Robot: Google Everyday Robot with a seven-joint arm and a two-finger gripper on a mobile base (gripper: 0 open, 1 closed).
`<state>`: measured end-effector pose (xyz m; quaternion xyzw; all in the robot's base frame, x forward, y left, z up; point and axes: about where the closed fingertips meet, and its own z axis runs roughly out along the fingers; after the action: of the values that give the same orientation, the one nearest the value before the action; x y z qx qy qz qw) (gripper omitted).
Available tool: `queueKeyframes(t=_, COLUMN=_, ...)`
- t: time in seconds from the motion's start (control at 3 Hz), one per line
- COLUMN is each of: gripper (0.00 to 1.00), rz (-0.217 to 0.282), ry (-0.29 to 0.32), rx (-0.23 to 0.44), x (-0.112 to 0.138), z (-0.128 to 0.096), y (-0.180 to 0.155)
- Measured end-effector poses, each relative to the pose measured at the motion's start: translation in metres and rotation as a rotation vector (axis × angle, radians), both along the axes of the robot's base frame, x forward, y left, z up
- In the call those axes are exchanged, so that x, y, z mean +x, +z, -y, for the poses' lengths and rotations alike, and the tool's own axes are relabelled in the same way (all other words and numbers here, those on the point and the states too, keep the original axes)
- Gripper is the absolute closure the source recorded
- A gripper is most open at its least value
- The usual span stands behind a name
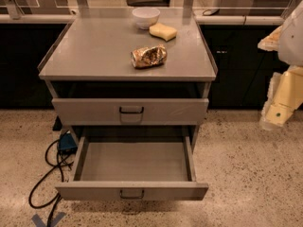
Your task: Place orange can into middle drawer
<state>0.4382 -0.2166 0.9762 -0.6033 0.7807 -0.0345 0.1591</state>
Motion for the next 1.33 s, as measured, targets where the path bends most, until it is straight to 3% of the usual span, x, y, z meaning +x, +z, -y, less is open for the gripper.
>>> queueKeyframes(t=0.67, gripper=0.0, rz=0.014, ry=0.014, rx=0.017, x=0.006, z=0.001, y=-0.003)
queueKeyframes(t=1.0, gripper=0.0, rz=0.038, ry=0.058, rx=0.081, x=0.042, z=0.009, y=-0.019)
queueKeyframes(t=1.33, gripper=0.0, rz=0.037, ry=0.102, rx=0.119, x=0.105, z=0.019, y=-0.048)
